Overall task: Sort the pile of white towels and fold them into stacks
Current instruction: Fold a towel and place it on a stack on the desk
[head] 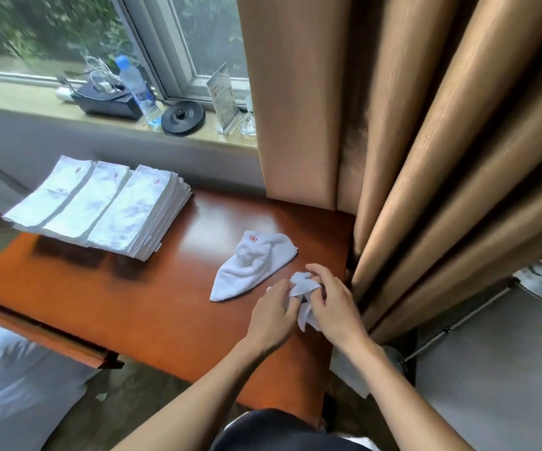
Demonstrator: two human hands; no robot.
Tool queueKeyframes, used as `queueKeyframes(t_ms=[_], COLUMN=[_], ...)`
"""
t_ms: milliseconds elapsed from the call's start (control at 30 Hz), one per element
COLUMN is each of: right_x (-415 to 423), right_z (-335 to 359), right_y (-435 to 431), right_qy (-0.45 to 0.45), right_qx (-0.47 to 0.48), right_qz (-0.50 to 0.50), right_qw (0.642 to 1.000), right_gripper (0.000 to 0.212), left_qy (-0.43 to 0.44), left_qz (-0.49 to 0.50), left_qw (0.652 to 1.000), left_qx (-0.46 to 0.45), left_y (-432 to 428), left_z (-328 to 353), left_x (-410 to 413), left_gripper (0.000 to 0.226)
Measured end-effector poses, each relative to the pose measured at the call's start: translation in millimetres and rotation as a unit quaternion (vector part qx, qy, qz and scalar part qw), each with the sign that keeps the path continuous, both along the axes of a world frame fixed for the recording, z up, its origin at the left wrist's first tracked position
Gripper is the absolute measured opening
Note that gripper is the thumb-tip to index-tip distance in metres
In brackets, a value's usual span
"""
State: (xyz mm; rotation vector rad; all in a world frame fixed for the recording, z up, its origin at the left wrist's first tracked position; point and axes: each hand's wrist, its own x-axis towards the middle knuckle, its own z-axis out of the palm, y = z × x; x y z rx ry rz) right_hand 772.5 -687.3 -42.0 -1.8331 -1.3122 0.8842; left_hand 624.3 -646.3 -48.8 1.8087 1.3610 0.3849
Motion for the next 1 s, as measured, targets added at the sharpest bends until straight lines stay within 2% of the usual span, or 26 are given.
queueKeyframes(t_ms=[67, 200, 367, 433, 533, 600, 700, 867, 1000], right_x=[1.5, 0.8, -4.9, -6.7, -14.1, -22.5, -36.6, -56.2, -67.3], right_z=[10.6, 18.0, 8.6, 6.1, 7.1, 12.7, 24.3, 41.2, 49.3], right_y=[6.0, 0.2, -9.9, -13.5, -13.2, -8.9, -0.6, 5.6, 3.3], right_qy=[-0.048, -0.127, -0.2, -0.192, -0.168, -0.117, -0.031, 0.002, 0.022], right_qx=[0.014, -0.025, -0.055, -0.071, -0.085, -0.063, -0.029, -0.011, 0.016], right_qz=[-0.008, -0.011, 0.009, -0.01, -0.045, -0.064, -0.08, -0.062, -0.064], right_qw=[0.999, 0.992, 0.978, 0.979, 0.981, 0.989, 0.996, 0.998, 0.998], right_gripper=[0.05, 0.05, 0.024, 0.015, 0.017, 0.019, 0.007, 0.029, 0.035], left_qy=[-0.019, -0.05, -0.085, -0.095, -0.108, -0.116, -0.113, -0.144, -0.182], left_qz=[0.014, 0.036, 0.084, 0.101, 0.125, 0.122, 0.077, -0.006, -0.043], left_qw=[0.999, 0.997, 0.991, 0.988, 0.985, 0.985, 0.99, 0.989, 0.98], left_qx=[0.025, 0.044, 0.056, 0.063, 0.046, 0.027, 0.026, -0.013, -0.062], left_y=[14.9, 36.7, 50.6, 55.4, 66.1, 70.5, 65.5, 56.2, 47.2], left_z=[12.9, 30.7, 43.0, 48.1, 53.9, 54.0, 48.5, 37.8, 39.6], left_x=[-0.9, -11.0, -26.7, -35.6, -50.3, -57.3, -64.0, -66.5, -69.0], left_gripper=[0.018, 0.028, 0.015, 0.012, 0.007, 0.012, 0.012, 0.006, 0.02])
